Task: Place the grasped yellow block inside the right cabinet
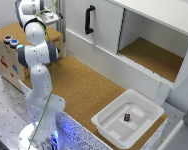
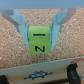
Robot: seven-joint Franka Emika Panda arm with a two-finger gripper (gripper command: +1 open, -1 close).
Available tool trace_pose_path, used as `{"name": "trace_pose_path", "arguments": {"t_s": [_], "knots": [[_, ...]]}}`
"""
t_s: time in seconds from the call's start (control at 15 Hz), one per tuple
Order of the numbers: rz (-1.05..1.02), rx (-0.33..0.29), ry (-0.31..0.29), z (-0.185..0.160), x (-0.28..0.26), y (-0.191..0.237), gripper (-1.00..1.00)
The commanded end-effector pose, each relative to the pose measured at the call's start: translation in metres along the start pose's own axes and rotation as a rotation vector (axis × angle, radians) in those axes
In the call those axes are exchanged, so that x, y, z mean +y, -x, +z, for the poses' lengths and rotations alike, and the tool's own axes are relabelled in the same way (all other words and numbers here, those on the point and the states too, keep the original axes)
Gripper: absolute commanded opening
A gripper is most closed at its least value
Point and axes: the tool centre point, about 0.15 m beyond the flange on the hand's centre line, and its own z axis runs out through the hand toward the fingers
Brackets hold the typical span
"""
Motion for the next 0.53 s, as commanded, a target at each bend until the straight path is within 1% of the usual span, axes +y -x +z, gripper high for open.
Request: {"name": "trace_pose_path", "arguments": {"t_s": [0.0,0.33,0.47], "knots": [[0.09,-0.006,-0.008,0.01,0.029,0.021,-1.0],[0.327,-0.011,-0.037,0.022,0.051,0.098,-1.0],[0.456,-0.015,-0.059,0.03,0.064,0.138,-1.0]]}}
